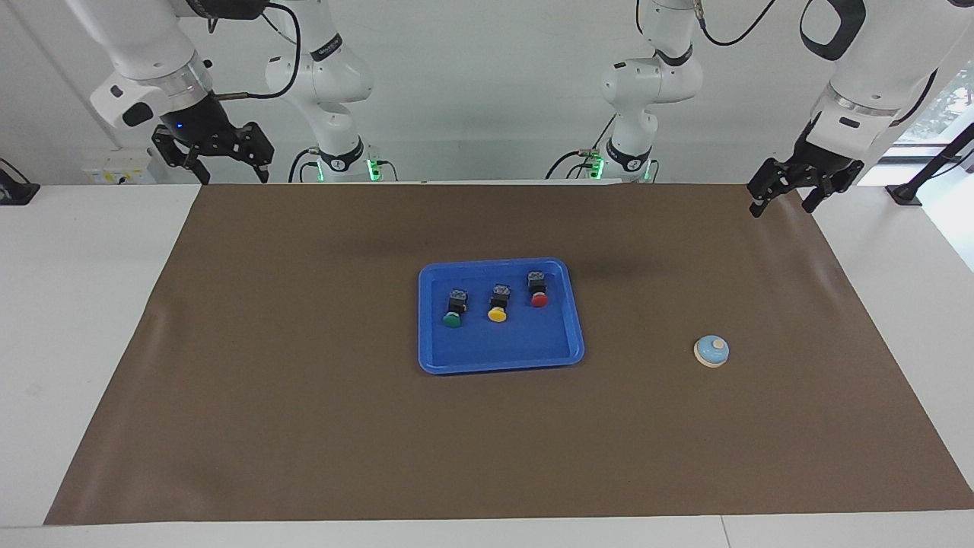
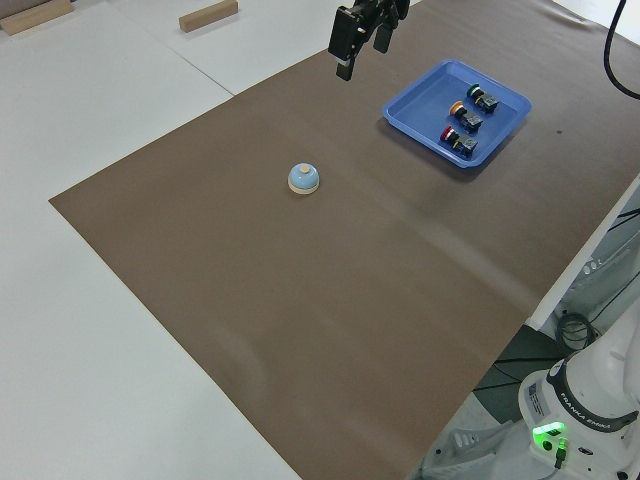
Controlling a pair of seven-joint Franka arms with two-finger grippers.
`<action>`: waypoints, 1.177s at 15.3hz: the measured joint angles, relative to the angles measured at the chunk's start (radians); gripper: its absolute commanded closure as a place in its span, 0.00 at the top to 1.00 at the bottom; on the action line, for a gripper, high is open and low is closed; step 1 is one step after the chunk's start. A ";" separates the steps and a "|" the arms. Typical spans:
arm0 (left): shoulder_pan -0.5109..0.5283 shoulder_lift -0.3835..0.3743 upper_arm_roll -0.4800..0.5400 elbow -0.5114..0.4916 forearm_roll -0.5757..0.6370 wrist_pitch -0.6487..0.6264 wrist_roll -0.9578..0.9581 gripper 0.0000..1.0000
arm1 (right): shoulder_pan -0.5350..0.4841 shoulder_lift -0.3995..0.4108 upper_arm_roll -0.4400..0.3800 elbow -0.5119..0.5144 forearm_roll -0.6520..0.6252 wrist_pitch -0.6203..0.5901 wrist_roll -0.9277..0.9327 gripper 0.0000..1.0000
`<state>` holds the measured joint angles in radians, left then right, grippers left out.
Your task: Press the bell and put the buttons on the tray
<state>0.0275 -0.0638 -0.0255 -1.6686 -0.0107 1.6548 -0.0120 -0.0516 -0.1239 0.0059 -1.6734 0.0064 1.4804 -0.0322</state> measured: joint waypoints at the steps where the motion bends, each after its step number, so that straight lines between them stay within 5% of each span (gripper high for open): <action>1: 0.000 0.000 0.000 0.000 0.000 0.000 0.000 1.00 | -0.007 0.003 0.001 0.000 -0.004 0.005 0.000 1.00; 18: 0.000 0.000 0.000 0.000 0.000 0.000 0.000 1.00 | -0.030 0.013 0.010 0.007 -0.011 0.031 0.000 1.00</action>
<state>0.0275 -0.0638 -0.0255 -1.6686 -0.0107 1.6548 -0.0120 -0.0819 -0.1113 0.0160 -1.6663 -0.0048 1.5112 -0.0322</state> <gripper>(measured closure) 0.000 0.000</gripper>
